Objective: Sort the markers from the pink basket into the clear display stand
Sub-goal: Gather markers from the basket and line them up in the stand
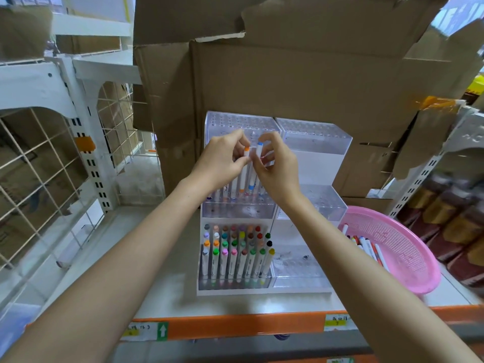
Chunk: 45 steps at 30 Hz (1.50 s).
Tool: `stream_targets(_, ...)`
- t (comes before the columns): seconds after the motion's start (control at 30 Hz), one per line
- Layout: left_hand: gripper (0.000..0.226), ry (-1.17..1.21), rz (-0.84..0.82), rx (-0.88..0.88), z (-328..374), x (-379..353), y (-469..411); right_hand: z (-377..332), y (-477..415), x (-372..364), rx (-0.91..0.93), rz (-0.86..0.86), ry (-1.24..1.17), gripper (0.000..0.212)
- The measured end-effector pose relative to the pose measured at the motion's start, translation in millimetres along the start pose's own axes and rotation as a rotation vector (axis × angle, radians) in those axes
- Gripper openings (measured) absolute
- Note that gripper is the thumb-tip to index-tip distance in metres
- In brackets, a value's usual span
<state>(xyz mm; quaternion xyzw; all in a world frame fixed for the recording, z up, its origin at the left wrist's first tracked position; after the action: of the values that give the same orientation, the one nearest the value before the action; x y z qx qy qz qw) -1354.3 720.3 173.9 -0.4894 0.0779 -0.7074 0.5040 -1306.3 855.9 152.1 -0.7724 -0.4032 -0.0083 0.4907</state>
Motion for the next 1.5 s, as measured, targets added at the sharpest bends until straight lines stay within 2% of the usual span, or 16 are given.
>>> stream_targets(0.1,0.01,-0.109,-0.041,-0.04,-0.6,-5.1,3.4,0.4,0.4,0.8,-0.003,-0.005,0.009,0.021)
stream_targets(0.43,0.017,-0.331,0.065,-0.157,-10.0,-13.1,13.2,-0.8,1.2,1.0,-0.028,-0.013,-0.006,0.024)
stream_targets(0.67,0.021,-0.373,0.074,-0.221,-10.5,-11.3,22.0,-1.3,2.4,0.9,-0.037,-0.037,-0.021,0.025)
stream_targets(1.0,0.041,-0.44,0.023,-0.275,-15.1,-1.1,37.4,3.7,8.3,-5.4,-0.008,-0.058,0.027,0.02)
stream_targets(1.2,0.041,-0.418,0.015,-0.248,-15.2,-1.0,36.5,4.0,16.1,-3.7,0.006,-0.102,0.069,0.022)
stream_targets(1.5,0.038,-0.38,0.036,-0.208,-17.0,-4.9,34.8,4.0,20.0,-0.5,-0.077,-0.178,0.037,0.03)
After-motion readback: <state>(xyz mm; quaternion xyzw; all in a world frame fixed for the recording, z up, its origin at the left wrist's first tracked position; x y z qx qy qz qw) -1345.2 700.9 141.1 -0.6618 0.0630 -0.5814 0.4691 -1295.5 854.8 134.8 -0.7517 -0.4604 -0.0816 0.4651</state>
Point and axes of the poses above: each hand's wrist, its own y-axis away from the middle knuckle, its own x-axis out of the back of the hand, z = x × y, the point moved 2 cm from there along -y, towards the middle knuckle
